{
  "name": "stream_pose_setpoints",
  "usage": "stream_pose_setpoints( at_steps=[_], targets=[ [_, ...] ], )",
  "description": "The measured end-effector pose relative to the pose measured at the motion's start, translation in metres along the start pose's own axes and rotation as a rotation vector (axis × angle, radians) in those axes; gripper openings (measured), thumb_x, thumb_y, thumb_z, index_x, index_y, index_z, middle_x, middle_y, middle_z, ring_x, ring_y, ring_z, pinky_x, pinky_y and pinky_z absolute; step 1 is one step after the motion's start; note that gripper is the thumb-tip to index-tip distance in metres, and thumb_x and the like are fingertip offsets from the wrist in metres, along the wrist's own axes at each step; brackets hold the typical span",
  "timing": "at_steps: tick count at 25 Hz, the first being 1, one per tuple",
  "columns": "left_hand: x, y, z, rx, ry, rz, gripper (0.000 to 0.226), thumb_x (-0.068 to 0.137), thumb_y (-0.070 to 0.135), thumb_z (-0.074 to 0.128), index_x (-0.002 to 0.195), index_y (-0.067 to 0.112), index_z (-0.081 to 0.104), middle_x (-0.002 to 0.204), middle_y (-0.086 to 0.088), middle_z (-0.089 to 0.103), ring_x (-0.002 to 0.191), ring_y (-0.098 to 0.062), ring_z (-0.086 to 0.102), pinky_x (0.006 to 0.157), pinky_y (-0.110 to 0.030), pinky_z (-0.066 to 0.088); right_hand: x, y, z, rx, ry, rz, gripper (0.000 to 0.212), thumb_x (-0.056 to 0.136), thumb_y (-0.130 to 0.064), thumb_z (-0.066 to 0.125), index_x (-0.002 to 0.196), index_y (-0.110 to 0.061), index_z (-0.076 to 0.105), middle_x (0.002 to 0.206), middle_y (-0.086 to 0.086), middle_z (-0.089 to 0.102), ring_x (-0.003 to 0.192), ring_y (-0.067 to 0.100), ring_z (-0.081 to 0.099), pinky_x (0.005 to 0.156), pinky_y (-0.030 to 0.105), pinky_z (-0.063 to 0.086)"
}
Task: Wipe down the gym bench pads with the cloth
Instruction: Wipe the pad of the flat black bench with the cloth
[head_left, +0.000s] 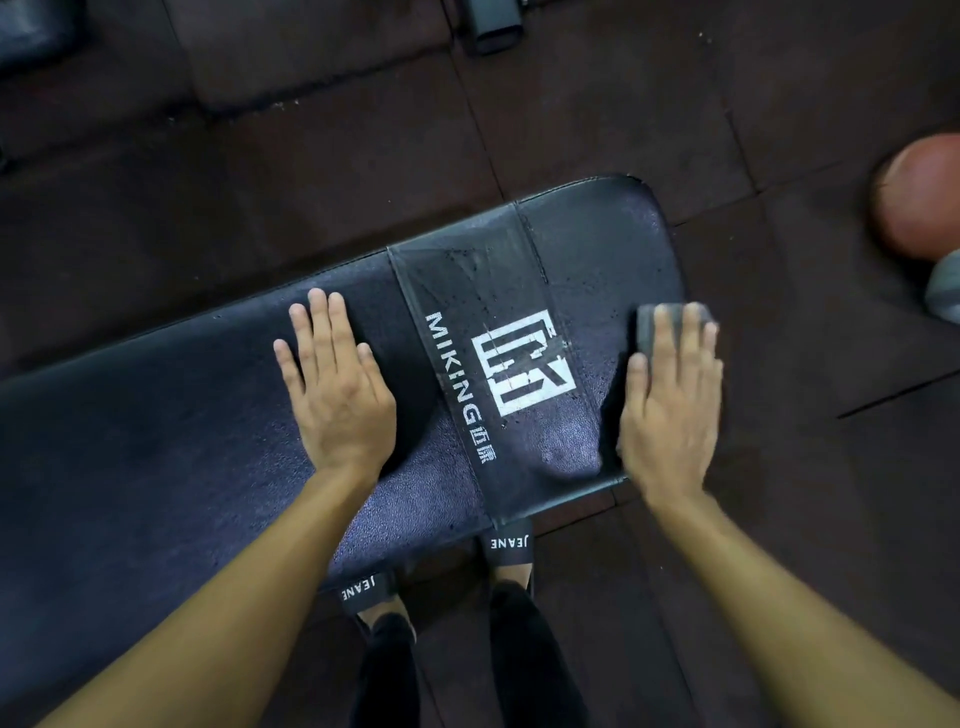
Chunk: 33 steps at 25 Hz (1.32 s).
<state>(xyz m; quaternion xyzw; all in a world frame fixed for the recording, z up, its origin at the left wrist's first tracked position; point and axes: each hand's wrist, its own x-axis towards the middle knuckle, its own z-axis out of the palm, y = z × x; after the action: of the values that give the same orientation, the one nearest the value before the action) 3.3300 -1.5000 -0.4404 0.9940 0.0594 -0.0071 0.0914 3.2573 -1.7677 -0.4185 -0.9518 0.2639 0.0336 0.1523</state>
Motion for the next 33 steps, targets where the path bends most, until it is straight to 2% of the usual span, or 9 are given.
stream_pose_setpoints(
  at_steps=[6, 10, 13, 15, 17, 20, 23, 28, 33],
  targets=[
    [0.005, -0.001, -0.001, -0.008, -0.009, -0.007, 0.054, 0.104, 0.023, 0.022, 0.156, 0.012, 0.017, 0.165, -0.002, 0.014, 0.153, -0.019, 0.009, 0.125, -0.044, 0.005, 0.02, -0.041, 0.015, -0.044, -0.083, -0.422, 0.05, 0.107, -0.034, 0.027, 0.157, -0.03, 0.023, 0.166, -0.003, 0.015, 0.153, 0.02, 0.009, 0.124, 0.041, 0.012],
    [0.002, -0.001, 0.0, -0.009, -0.01, 0.0, 0.054, 0.104, 0.023, 0.021, 0.157, 0.012, 0.017, 0.165, -0.002, 0.013, 0.153, -0.019, 0.008, 0.125, -0.043, 0.004, 0.087, -0.035, 0.003, 0.007, -0.032, -0.177, 0.049, 0.107, -0.034, 0.027, 0.156, -0.032, 0.024, 0.166, -0.002, 0.015, 0.153, 0.021, 0.011, 0.123, 0.044, 0.015],
    [0.001, 0.0, -0.002, -0.012, -0.001, -0.004, 0.054, 0.104, 0.023, 0.021, 0.156, 0.011, 0.018, 0.165, -0.002, 0.014, 0.153, -0.019, 0.009, 0.125, -0.043, 0.005, 0.052, -0.013, 0.002, 0.04, 0.05, 0.102, 0.05, 0.108, -0.035, 0.024, 0.157, -0.028, 0.022, 0.166, 0.001, 0.016, 0.153, 0.025, 0.013, 0.12, 0.047, 0.022],
    [0.002, 0.001, -0.002, -0.003, 0.0, -0.007, 0.054, 0.104, 0.023, 0.021, 0.156, 0.011, 0.018, 0.165, -0.002, 0.015, 0.153, -0.02, 0.009, 0.124, -0.044, 0.006, 0.0, -0.013, 0.008, 0.014, 0.067, 0.13, 0.051, 0.108, -0.034, 0.026, 0.157, -0.026, 0.022, 0.166, 0.002, 0.016, 0.153, 0.026, 0.013, 0.12, 0.047, 0.023],
    [0.002, 0.0, -0.002, 0.004, 0.005, -0.013, 0.053, 0.104, 0.022, 0.021, 0.156, 0.011, 0.018, 0.165, -0.003, 0.015, 0.153, -0.02, 0.009, 0.124, -0.045, 0.007, -0.051, -0.029, 0.021, -0.015, 0.025, 0.031, 0.052, 0.106, -0.031, 0.033, 0.157, -0.024, 0.024, 0.165, 0.003, 0.017, 0.153, 0.026, 0.013, 0.119, 0.046, 0.023],
    [0.002, 0.0, 0.0, 0.009, 0.009, -0.009, 0.054, 0.104, 0.023, 0.021, 0.156, 0.011, 0.018, 0.164, -0.003, 0.016, 0.152, -0.02, 0.01, 0.124, -0.044, 0.007, -0.094, -0.073, 0.042, -0.045, -0.044, -0.32, 0.057, 0.102, -0.025, 0.05, 0.155, -0.026, 0.03, 0.163, 0.002, 0.024, 0.152, 0.024, 0.018, 0.12, 0.045, 0.022],
    [0.004, -0.001, 0.0, 0.007, 0.003, -0.008, 0.054, 0.104, 0.024, 0.02, 0.156, 0.011, 0.019, 0.164, -0.003, 0.016, 0.152, -0.02, 0.01, 0.124, -0.044, 0.008, -0.059, -0.115, 0.055, -0.027, -0.07, -0.579, 0.052, 0.104, -0.026, 0.046, 0.154, -0.028, 0.032, 0.163, -0.001, 0.025, 0.152, 0.022, 0.019, 0.121, 0.042, 0.021],
    [0.002, -0.002, 0.0, 0.008, -0.003, 0.0, 0.054, 0.104, 0.024, 0.019, 0.156, 0.011, 0.017, 0.165, -0.003, 0.015, 0.153, -0.02, 0.009, 0.124, -0.045, 0.007, 0.054, -0.112, 0.037, -0.036, -0.064, -0.306, 0.05, 0.107, -0.033, 0.027, 0.157, -0.031, 0.022, 0.166, -0.001, 0.014, 0.153, 0.021, 0.009, 0.123, 0.045, 0.012],
    [0.0, -0.001, -0.001, 0.008, -0.007, 0.0, 0.053, 0.105, 0.023, 0.02, 0.156, 0.01, 0.017, 0.165, -0.004, 0.015, 0.153, -0.021, 0.009, 0.124, -0.046, 0.009, -0.041, -0.048, 0.021, -0.093, -0.064, -0.21, 0.051, 0.108, -0.032, 0.029, 0.157, -0.029, 0.02, 0.166, 0.002, 0.014, 0.153, 0.024, 0.01, 0.121, 0.047, 0.021]
  ],
)
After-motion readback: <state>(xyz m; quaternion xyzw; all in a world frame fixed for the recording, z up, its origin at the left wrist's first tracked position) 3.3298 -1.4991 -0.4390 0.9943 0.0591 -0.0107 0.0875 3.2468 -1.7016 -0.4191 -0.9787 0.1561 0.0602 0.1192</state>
